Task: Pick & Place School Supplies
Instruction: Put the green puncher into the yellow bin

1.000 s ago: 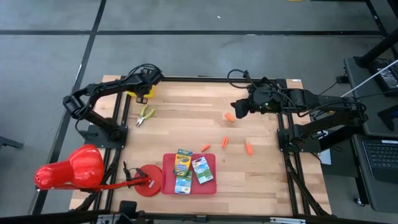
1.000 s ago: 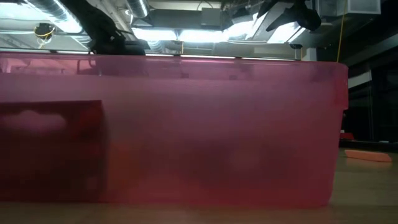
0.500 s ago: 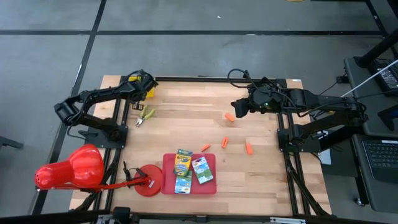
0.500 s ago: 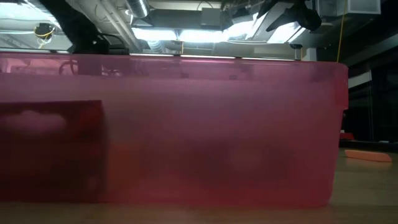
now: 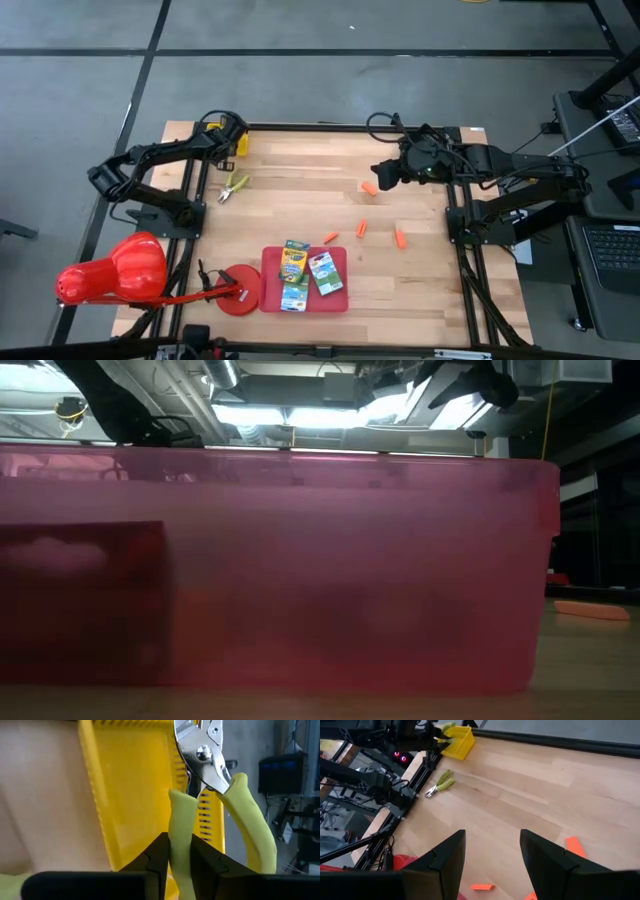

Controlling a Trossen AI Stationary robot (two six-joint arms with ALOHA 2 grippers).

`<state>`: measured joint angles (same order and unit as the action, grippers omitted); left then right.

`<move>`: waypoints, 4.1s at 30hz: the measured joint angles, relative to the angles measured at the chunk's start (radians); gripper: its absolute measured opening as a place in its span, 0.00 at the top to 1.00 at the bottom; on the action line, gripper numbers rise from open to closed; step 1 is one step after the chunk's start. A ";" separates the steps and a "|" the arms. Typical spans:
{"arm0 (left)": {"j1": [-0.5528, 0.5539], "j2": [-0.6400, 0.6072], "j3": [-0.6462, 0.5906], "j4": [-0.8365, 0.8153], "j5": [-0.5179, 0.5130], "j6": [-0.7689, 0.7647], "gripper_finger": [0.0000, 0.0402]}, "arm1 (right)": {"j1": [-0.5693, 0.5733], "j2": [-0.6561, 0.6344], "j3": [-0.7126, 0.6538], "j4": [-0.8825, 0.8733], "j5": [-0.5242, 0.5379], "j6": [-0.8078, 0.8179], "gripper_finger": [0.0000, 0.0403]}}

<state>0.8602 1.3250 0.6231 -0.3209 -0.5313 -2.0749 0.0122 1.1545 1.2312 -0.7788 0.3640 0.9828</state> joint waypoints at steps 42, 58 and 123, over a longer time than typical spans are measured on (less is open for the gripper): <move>-0.055 -0.014 0.000 0.078 -0.116 -0.032 0.72 | 0.029 0.000 0.000 -0.001 0.047 0.023 0.52; -0.053 -0.195 0.000 -0.021 -0.194 0.103 0.68 | 0.029 0.000 0.000 -0.001 0.047 0.011 0.52; -0.242 0.125 0.137 -0.475 0.334 1.776 0.66 | 0.049 0.000 0.000 0.000 -0.013 -0.056 0.52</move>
<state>0.6182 1.4503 0.7601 -0.7963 -0.1968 -0.2987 0.0608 1.1549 1.2312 -0.7790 0.3508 0.9272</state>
